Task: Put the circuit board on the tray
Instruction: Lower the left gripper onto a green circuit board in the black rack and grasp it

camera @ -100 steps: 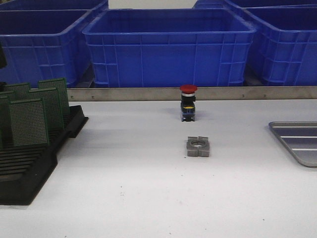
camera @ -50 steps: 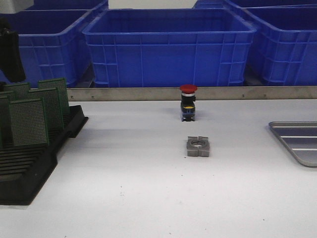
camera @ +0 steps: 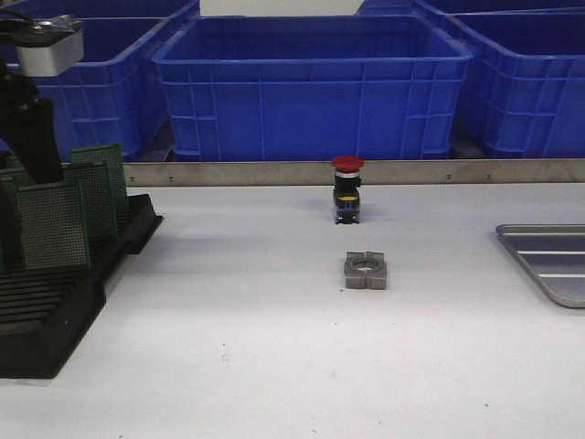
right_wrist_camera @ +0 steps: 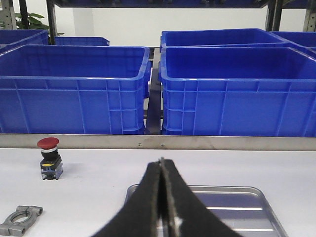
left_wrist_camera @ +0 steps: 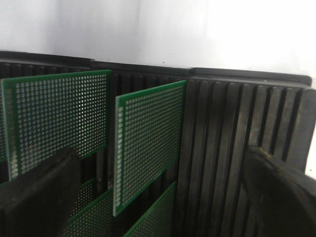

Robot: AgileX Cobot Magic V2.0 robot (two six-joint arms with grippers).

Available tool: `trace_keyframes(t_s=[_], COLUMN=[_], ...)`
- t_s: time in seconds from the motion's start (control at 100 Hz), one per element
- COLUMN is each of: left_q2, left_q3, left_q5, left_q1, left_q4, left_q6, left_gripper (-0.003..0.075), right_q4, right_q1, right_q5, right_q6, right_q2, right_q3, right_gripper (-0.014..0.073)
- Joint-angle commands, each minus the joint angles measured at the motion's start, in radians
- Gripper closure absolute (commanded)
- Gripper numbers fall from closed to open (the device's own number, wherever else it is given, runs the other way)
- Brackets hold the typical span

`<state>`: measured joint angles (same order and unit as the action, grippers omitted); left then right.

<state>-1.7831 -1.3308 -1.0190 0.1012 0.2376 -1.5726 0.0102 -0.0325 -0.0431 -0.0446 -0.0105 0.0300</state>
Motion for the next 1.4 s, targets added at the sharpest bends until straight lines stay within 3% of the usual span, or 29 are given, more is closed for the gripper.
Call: trace_keyframes(t_s=[0.0, 0.41, 0.5, 0.62, 0.93, 1.2, 1.39], left_q2=[0.029, -0.019, -0.019, -0.019, -0.019, -0.017, -0.011], left_q3=[-0.031, -0.031, -0.031, -0.031, -0.031, -0.034, -0.091], left_q5=[0.019, -0.018, -0.016, -0.016, -0.003, -0.019, -0.156], left_q1=[-0.002, -0.002, -0.002, -0.002, -0.002, -0.002, -0.002], left_q4=[0.032, 0.059, 0.059, 0.059, 0.059, 0.059, 0.059], left_q6=[-0.003, -0.003, -0.003, -0.003, -0.003, -0.003, -0.003], left_gripper=[0.0099, 0.0101, 0.0132, 0.0261, 0.0738, 0.0738, 0.0738], right_q4=[-0.01, -0.01, -0.01, -0.01, -0.01, -0.01, -0.01], right_q1=[-0.002, -0.002, -0.002, -0.002, -0.002, -0.002, -0.002], right_q5=[-0.08, -0.08, -0.08, -0.08, -0.08, -0.08, -0.08], right_q6=[0.002, 0.002, 0.002, 0.002, 0.002, 0.002, 0.002], right_q2=[-0.017, -0.017, -0.017, -0.017, -0.017, -0.017, -0.017], right_q3=[0.004, 0.004, 0.004, 0.004, 0.004, 0.004, 0.004], right_gripper=[0.0663, 0.0663, 0.0663, 0.0663, 0.0663, 0.0663, 0.0663])
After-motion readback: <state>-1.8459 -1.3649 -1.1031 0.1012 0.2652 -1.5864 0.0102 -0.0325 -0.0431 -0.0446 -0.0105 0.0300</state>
